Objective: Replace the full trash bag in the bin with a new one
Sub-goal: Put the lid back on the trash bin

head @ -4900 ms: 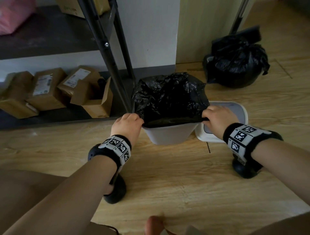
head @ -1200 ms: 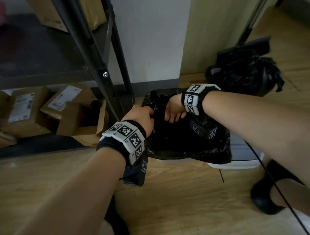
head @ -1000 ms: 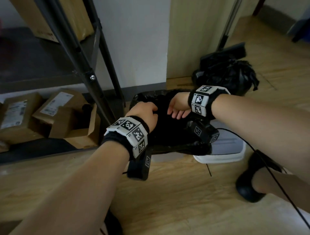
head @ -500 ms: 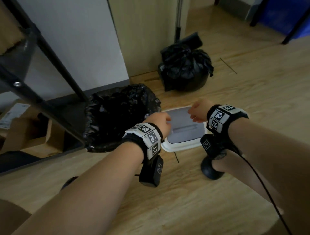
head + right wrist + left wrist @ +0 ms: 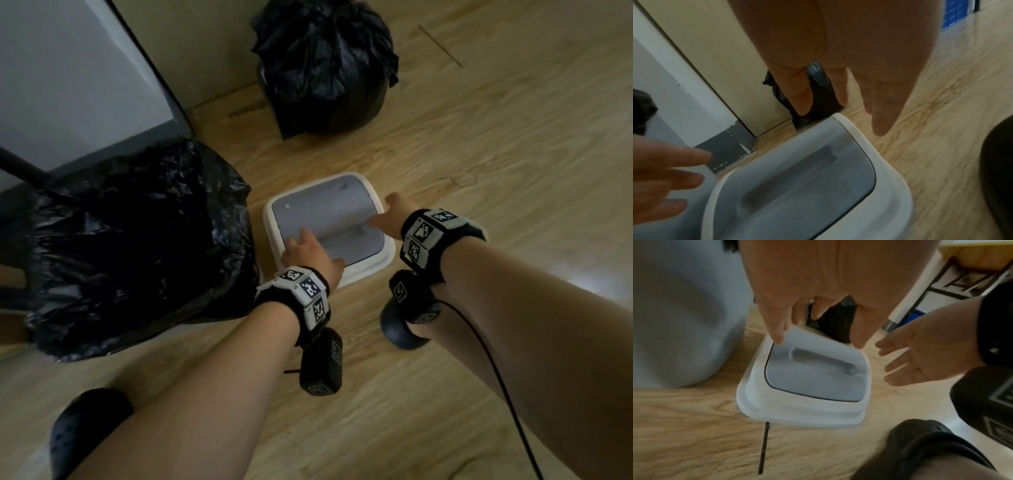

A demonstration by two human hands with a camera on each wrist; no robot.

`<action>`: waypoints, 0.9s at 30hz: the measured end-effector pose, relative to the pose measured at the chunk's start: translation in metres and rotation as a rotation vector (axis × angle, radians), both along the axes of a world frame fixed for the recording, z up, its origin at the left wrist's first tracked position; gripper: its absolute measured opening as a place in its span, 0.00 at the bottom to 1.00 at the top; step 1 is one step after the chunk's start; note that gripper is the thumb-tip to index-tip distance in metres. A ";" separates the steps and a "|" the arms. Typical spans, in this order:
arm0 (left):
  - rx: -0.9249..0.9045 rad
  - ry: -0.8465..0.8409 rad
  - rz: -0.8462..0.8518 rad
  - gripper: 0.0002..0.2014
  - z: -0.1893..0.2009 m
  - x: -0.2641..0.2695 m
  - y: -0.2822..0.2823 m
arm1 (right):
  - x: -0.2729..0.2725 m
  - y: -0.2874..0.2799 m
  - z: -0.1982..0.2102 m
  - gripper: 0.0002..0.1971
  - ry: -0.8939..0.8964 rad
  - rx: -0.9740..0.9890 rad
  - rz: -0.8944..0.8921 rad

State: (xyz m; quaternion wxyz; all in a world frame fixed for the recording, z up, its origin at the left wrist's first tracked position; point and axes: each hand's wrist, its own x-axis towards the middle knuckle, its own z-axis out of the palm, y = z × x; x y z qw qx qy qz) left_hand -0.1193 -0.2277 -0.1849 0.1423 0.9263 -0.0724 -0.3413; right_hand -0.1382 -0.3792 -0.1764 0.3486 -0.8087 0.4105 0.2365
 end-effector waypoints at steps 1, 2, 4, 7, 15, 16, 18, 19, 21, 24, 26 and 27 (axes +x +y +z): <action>-0.009 0.014 0.070 0.43 -0.006 0.005 -0.004 | 0.002 -0.003 -0.006 0.31 -0.004 0.018 -0.012; -0.018 0.030 0.141 0.45 -0.012 0.010 -0.006 | 0.004 -0.005 -0.011 0.33 -0.012 0.038 -0.028; -0.005 0.053 0.249 0.48 -0.022 0.020 -0.009 | 0.009 -0.008 -0.021 0.34 -0.028 0.081 -0.060; 0.031 0.055 0.298 0.49 -0.035 0.029 -0.009 | 0.012 -0.009 -0.034 0.34 -0.044 0.133 -0.093; -0.042 0.041 0.295 0.47 -0.041 0.026 -0.005 | 0.010 -0.004 -0.041 0.33 -0.087 0.071 -0.119; -0.073 0.042 0.299 0.46 -0.037 0.023 -0.006 | 0.008 -0.004 -0.037 0.34 -0.093 0.055 -0.116; -0.136 0.035 0.286 0.45 -0.028 0.016 -0.008 | 0.001 -0.007 -0.025 0.34 -0.122 0.030 -0.133; -0.167 0.029 0.270 0.44 -0.022 0.013 -0.010 | -0.003 -0.010 -0.017 0.33 -0.142 0.011 -0.150; -0.239 0.000 0.229 0.44 -0.008 0.008 -0.015 | -0.012 -0.016 0.002 0.32 -0.184 -0.038 -0.181; -0.381 -0.045 0.181 0.44 0.021 -0.001 -0.023 | -0.028 -0.024 0.037 0.32 -0.232 -0.110 -0.222; -0.461 -0.089 0.154 0.42 0.045 -0.005 -0.026 | -0.038 -0.027 0.061 0.32 -0.279 -0.138 -0.247; -0.494 -0.117 0.143 0.41 0.058 -0.007 -0.026 | -0.042 -0.028 0.072 0.31 -0.310 -0.147 -0.263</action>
